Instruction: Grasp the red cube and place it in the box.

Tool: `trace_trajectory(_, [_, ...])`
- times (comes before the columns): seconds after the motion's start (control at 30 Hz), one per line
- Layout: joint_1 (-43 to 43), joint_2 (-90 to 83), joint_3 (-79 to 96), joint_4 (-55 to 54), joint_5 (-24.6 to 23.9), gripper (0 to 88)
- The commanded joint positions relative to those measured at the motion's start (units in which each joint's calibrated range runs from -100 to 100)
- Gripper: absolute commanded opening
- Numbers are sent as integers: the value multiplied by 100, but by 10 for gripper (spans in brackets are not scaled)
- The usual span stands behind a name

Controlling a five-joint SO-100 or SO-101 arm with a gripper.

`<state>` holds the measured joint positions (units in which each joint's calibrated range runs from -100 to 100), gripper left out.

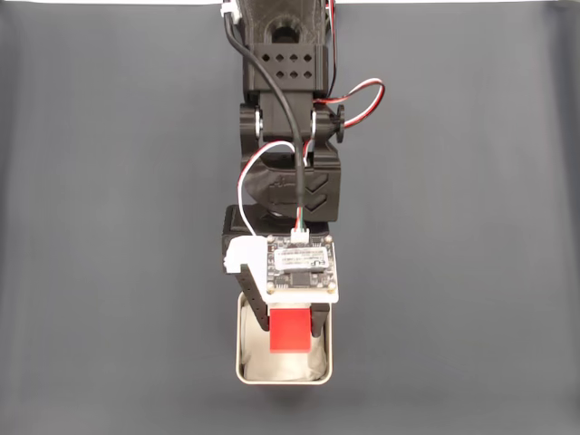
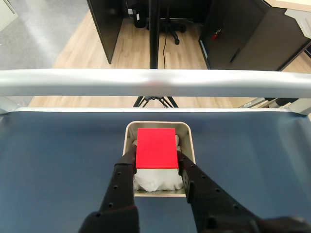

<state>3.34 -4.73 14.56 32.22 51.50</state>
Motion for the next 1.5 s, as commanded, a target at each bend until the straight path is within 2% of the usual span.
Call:
trace_trajectory(0.0, [78, -64, -51, -132, 24, 310])
trace_trajectory(0.13, [78, -73, -78, -66, 34, 405])
trace_trajectory(0.33, [64, -90, -96, -74, 68, 449])
trace_trajectory(1.27, [28, -203, -41, -214, -15, 453])
trace_trajectory(1.37, [21, -263, -14, -214, -68, 411])
trace_trajectory(1.47, [-14, -419, 86, -247, -112, 233])
